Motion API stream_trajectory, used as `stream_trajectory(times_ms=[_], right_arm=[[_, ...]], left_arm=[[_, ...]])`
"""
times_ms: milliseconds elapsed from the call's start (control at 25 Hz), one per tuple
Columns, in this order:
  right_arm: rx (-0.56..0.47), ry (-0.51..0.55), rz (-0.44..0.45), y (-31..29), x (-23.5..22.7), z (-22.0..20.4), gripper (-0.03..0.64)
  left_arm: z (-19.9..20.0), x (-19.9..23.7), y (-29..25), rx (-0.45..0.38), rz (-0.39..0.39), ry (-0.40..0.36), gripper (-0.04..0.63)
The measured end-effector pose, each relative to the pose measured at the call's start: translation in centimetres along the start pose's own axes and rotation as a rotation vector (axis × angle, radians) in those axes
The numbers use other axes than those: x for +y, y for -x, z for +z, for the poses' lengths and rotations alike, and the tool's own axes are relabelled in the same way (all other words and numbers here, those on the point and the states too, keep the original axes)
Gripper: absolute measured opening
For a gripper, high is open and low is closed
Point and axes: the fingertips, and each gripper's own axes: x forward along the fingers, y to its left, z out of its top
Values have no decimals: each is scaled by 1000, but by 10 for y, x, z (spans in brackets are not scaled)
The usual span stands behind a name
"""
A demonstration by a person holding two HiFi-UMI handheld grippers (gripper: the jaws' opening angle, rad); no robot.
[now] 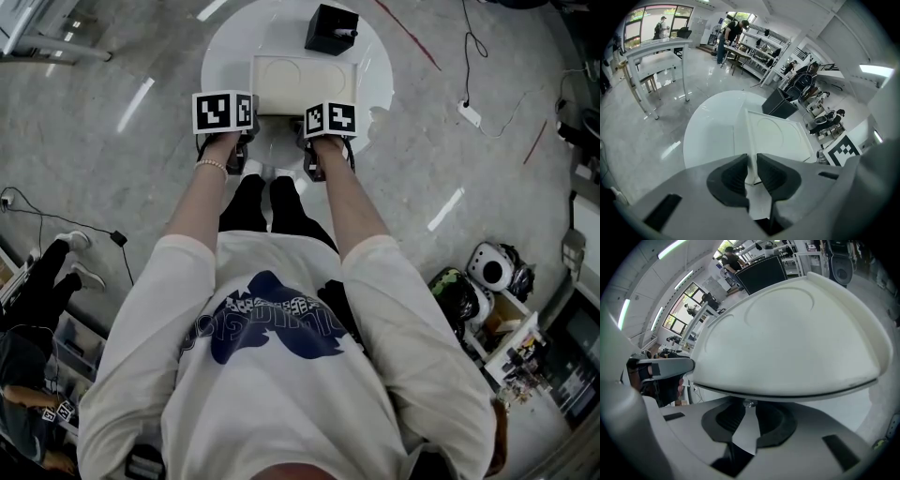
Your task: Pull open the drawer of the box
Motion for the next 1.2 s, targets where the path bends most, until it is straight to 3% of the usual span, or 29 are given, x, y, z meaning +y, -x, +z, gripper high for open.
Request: stream_trajectory(times_ms=[1200], right_arm=[[-44, -51, 37, 6, 6, -41, 61]], left_arm=[[-2, 3, 4, -9, 9, 29, 69]])
